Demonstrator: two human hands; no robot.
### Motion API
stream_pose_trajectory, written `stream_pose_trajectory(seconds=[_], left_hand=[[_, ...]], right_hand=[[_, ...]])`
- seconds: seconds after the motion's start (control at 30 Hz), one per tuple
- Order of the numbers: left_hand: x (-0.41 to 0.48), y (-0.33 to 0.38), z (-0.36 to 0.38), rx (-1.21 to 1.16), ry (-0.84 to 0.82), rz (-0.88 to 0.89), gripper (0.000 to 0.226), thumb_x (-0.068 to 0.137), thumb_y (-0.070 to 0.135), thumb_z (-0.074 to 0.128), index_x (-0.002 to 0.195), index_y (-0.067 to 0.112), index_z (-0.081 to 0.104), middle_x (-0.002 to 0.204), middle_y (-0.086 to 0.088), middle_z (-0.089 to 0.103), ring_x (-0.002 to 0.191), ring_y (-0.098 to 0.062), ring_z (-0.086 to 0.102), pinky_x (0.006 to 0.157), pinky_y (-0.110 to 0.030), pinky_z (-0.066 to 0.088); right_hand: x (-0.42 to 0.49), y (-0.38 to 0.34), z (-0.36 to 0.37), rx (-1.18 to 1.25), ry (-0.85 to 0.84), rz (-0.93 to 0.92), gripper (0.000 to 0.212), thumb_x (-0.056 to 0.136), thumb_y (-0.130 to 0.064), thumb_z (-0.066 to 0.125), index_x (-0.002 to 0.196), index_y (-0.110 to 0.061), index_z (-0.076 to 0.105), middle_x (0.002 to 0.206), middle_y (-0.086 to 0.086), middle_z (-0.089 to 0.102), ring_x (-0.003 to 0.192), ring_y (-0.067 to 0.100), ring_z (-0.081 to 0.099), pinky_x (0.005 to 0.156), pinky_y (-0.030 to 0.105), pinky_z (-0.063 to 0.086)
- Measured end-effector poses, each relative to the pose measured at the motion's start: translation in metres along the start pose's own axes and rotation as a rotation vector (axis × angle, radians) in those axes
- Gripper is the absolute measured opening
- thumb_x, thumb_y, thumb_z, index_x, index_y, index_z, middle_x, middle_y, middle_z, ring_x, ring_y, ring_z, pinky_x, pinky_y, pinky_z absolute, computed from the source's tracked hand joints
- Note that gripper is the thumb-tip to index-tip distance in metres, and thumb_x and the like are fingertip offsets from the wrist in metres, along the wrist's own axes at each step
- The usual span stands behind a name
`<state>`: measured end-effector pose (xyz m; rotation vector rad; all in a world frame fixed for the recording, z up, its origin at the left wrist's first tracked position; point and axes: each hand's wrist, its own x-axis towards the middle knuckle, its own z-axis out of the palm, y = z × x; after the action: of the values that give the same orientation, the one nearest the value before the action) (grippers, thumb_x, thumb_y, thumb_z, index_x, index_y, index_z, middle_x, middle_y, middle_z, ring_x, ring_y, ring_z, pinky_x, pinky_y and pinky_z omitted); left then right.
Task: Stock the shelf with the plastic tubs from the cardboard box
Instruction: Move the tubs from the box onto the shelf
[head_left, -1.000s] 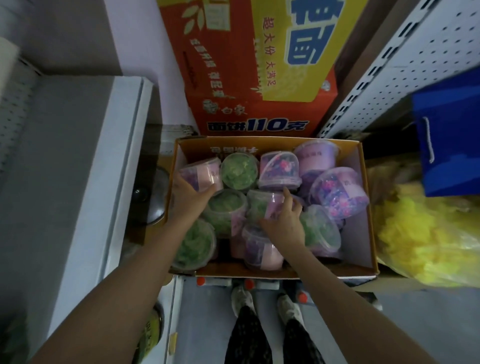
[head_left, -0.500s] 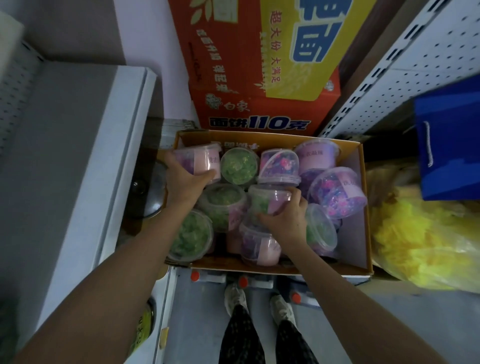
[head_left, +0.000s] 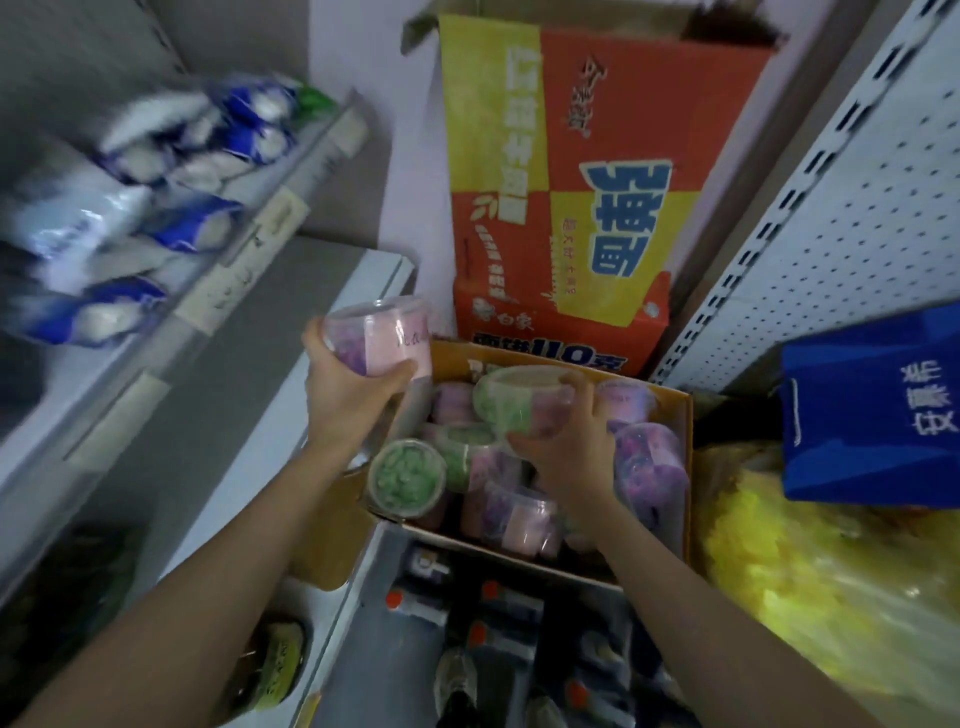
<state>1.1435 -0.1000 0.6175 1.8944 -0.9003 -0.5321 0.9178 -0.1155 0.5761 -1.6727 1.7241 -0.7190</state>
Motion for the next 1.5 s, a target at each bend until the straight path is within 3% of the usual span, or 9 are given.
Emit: stream_pose_trajectory(seconds=[0.17, 0.23, 0.33, 0.5, 0.67, 0.93, 1.17, 1.37, 1.5], left_hand=[[-0.027, 0.049, -0.074, 0.0, 0.132, 0.058, 0.114, 0.052, 0.039, 0.087, 0.143, 0.028, 0.017, 0.136, -0.008, 0.049, 0.12, -0.024, 0.052, 0.103, -0.043, 0.042], [-0.042, 0.07, -0.105, -0.03, 0.195, 0.105, 0.12, 0.046, 0.045, 0.086, 0.142, 0.026, 0.018, 0.136, -0.006, 0.049, 0.117, -0.019, 0.054, 0.102, -0.04, 0.044], [-0.07, 0.096, -0.153, 0.018, 0.334, 0.165, 0.111, 0.056, 0.028, 0.088, 0.143, 0.017, 0.02, 0.138, -0.007, 0.046, 0.119, -0.016, 0.05, 0.1, -0.027, 0.04], [-0.12, 0.131, -0.233, 0.044, 0.532, 0.235, 0.104, 0.056, 0.03, 0.087, 0.138, 0.023, 0.023, 0.128, -0.003, 0.05, 0.112, -0.02, 0.055, 0.097, -0.04, 0.048], [-0.174, 0.162, -0.304, 0.106, 0.7, 0.27, 0.104, 0.06, 0.028, 0.087, 0.141, 0.024, 0.022, 0.122, -0.001, 0.053, 0.108, -0.016, 0.056, 0.088, -0.027, 0.044], [-0.243, 0.198, -0.403, 0.237, 0.922, 0.298, 0.104, 0.061, 0.028, 0.087, 0.142, 0.024, 0.021, 0.106, -0.003, 0.054, 0.094, -0.02, 0.06, 0.08, -0.03, 0.048], [-0.286, 0.211, -0.47, 0.339, 1.074, 0.279, 0.105, 0.061, 0.031, 0.086, 0.142, 0.026, 0.021, 0.103, -0.001, 0.055, 0.088, -0.016, 0.059, 0.071, -0.019, 0.043], [-0.302, 0.193, -0.514, 0.387, 1.129, 0.223, 0.108, 0.056, 0.037, 0.087, 0.139, 0.03, 0.019, 0.108, -0.006, 0.063, 0.092, -0.02, 0.063, 0.082, -0.034, 0.052], [-0.301, 0.177, -0.536, 0.422, 1.134, 0.172, 0.11, 0.057, 0.037, 0.087, 0.142, 0.025, 0.018, 0.111, -0.002, 0.059, 0.093, -0.017, 0.06, 0.077, -0.026, 0.046]], right_hand=[[-0.013, -0.061, -0.035, 0.059, -0.022, -0.195, 0.086, 0.058, -0.044, 0.081, 0.127, -0.032, 0.031, 0.13, -0.001, 0.04, 0.118, 0.025, 0.045, 0.094, 0.04, 0.038], [-0.02, -0.086, -0.047, 0.105, -0.06, -0.286, 0.086, 0.057, -0.043, 0.081, 0.125, -0.036, 0.03, 0.129, -0.004, 0.04, 0.118, 0.023, 0.045, 0.098, 0.043, 0.039], [-0.032, -0.123, -0.06, 0.165, -0.11, -0.395, 0.087, 0.055, -0.041, 0.082, 0.125, -0.035, 0.03, 0.128, -0.005, 0.038, 0.116, 0.021, 0.044, 0.098, 0.044, 0.04], [-0.059, -0.193, -0.069, 0.332, -0.192, -0.563, 0.087, 0.052, -0.041, 0.084, 0.123, -0.037, 0.034, 0.127, -0.005, 0.039, 0.113, 0.018, 0.047, 0.097, 0.044, 0.044], [-0.09, -0.264, -0.078, 0.431, -0.26, -0.726, 0.085, 0.053, -0.035, 0.086, 0.122, -0.034, 0.036, 0.128, -0.002, 0.04, 0.112, 0.02, 0.049, 0.092, 0.035, 0.045], [-0.149, -0.367, -0.095, 0.569, -0.337, -0.976, 0.087, 0.054, -0.04, 0.086, 0.125, -0.033, 0.037, 0.132, -0.003, 0.042, 0.113, 0.018, 0.049, 0.09, 0.036, 0.046], [-0.206, -0.442, -0.087, 0.627, -0.407, -1.152, 0.087, 0.057, -0.036, 0.087, 0.126, -0.033, 0.034, 0.134, -0.002, 0.036, 0.11, 0.013, 0.044, 0.084, 0.03, 0.042], [-0.258, -0.485, -0.06, 0.631, -0.485, -1.245, 0.085, 0.059, -0.04, 0.085, 0.126, -0.035, 0.033, 0.133, -0.004, 0.039, 0.1, 0.009, 0.043, 0.081, 0.028, 0.044], [-0.286, -0.509, -0.039, 0.664, -0.526, -1.265, 0.088, 0.058, -0.039, 0.086, 0.128, -0.035, 0.033, 0.134, -0.004, 0.039, 0.1, 0.01, 0.045, 0.081, 0.028, 0.044]])
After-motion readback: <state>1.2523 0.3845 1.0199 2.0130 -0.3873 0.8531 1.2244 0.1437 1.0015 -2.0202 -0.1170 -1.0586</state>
